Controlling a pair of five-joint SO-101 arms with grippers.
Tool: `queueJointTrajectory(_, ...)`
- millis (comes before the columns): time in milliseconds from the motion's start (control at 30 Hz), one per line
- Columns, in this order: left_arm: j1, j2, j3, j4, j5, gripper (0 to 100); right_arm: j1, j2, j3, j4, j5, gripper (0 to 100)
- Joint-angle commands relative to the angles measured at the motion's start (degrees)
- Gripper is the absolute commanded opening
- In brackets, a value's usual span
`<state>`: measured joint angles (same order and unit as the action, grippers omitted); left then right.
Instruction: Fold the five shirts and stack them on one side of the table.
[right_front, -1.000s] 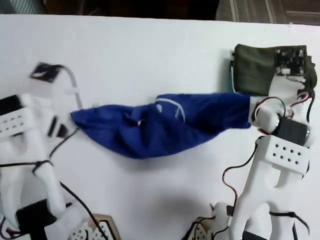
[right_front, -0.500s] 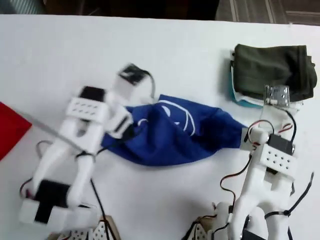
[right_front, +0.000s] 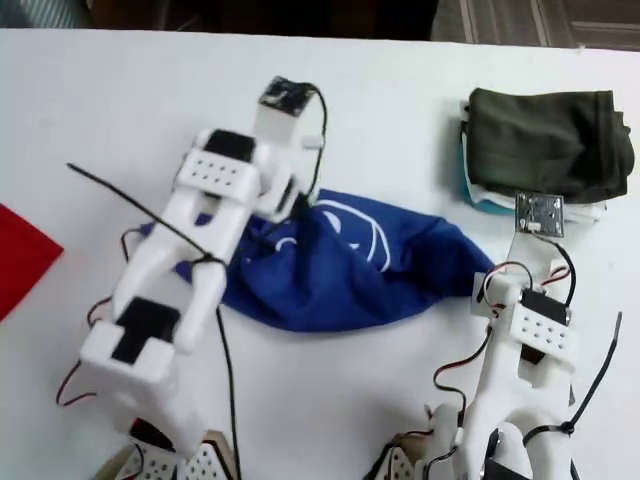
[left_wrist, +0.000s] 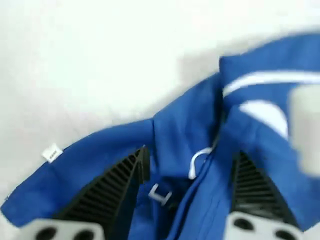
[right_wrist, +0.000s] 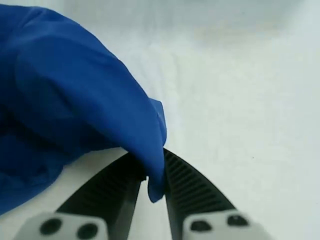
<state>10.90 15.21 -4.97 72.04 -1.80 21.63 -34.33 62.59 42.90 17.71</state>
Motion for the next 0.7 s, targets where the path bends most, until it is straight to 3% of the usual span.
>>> queueJointTrajectory(0, 4.7, 2.1, -5.4, -0.2, 2.5, 28, 0.0, -0.4, -0.4, -0.9, 0.1, 1.9)
queueJointTrajectory(367, 7.3, 5.8, -9.1, -0.1, 4.6, 28, -0.1, -0.4, -0.4, -1.0, 0.2, 1.9)
queueJointTrajectory(667, 10.9, 5.1, -16.6, 10.1, 4.6, 28, -0.1, -0.4, -0.4, -1.0, 0.2, 1.9)
